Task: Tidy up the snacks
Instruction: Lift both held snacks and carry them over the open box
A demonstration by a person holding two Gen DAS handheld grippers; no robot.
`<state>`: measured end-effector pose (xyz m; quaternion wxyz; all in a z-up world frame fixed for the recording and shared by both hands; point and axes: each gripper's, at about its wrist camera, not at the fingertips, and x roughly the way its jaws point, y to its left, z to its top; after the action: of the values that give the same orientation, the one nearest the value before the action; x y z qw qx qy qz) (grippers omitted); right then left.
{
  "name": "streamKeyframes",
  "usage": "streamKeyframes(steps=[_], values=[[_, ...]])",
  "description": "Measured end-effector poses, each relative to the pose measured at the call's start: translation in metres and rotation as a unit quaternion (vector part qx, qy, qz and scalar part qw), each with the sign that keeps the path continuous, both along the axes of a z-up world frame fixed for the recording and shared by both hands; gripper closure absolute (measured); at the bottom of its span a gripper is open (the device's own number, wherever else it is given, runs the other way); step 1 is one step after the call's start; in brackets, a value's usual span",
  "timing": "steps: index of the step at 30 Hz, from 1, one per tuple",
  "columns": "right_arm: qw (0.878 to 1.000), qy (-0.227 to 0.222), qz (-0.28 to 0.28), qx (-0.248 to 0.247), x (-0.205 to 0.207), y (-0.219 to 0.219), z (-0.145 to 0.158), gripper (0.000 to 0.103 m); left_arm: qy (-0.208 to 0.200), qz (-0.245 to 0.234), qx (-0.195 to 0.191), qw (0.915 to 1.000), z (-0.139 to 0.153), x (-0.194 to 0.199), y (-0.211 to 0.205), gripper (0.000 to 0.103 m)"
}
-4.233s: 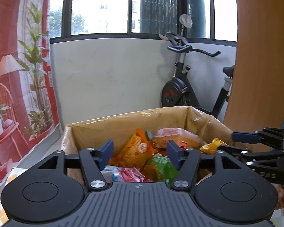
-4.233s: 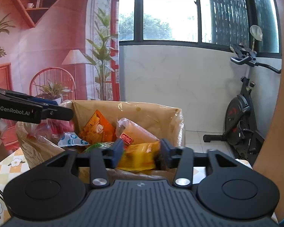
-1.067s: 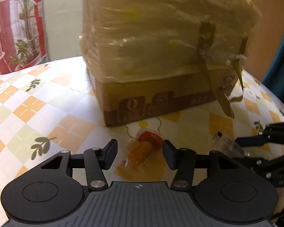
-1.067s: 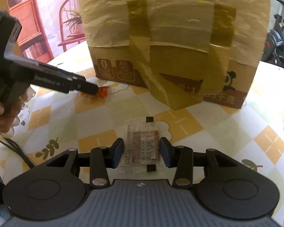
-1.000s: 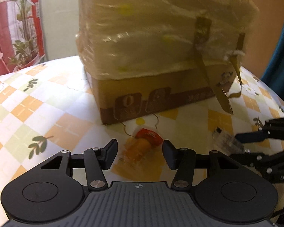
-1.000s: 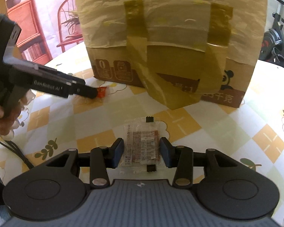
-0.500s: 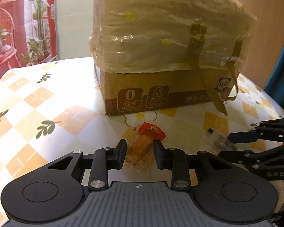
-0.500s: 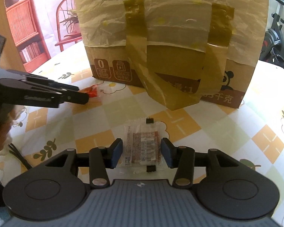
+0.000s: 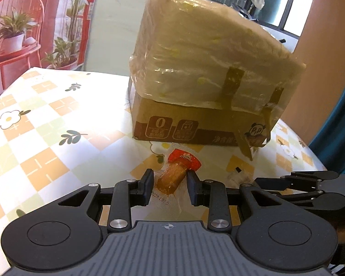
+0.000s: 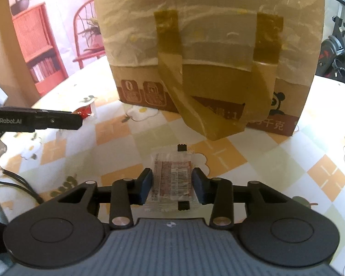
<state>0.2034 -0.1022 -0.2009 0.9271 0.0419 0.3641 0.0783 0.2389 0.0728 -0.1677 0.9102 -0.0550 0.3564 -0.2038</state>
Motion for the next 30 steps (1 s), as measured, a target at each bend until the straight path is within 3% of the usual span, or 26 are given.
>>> streamKeyframes(steps=[9,17,23,27,30], values=[[0.998,-0.046,0.031,0.027,-0.019,-0.003,0.03,0.062,-0.033,-0.012,-0.007,0.9994,0.027,-0.002,-0.014,0.07],[0.988,-0.144,0.02,0.046,-0.022,-0.028,0.096,0.062,-0.095,-0.033,-0.013,0.9949,0.071,0.009,-0.034,0.07],[0.979,-0.202,0.003,0.028,-0.01,-0.055,0.145,0.062,-0.154,-0.05,-0.01,0.9868,0.109,0.029,-0.056,0.07],[0.976,-0.214,-0.023,0.017,0.009,-0.077,0.168,0.062,-0.188,-0.063,-0.006,0.9801,0.129,0.042,-0.072,0.07],[0.98,-0.192,-0.049,0.031,0.032,-0.097,0.176,0.062,-0.197,-0.072,-0.003,0.9777,0.137,0.057,-0.085,0.07]])
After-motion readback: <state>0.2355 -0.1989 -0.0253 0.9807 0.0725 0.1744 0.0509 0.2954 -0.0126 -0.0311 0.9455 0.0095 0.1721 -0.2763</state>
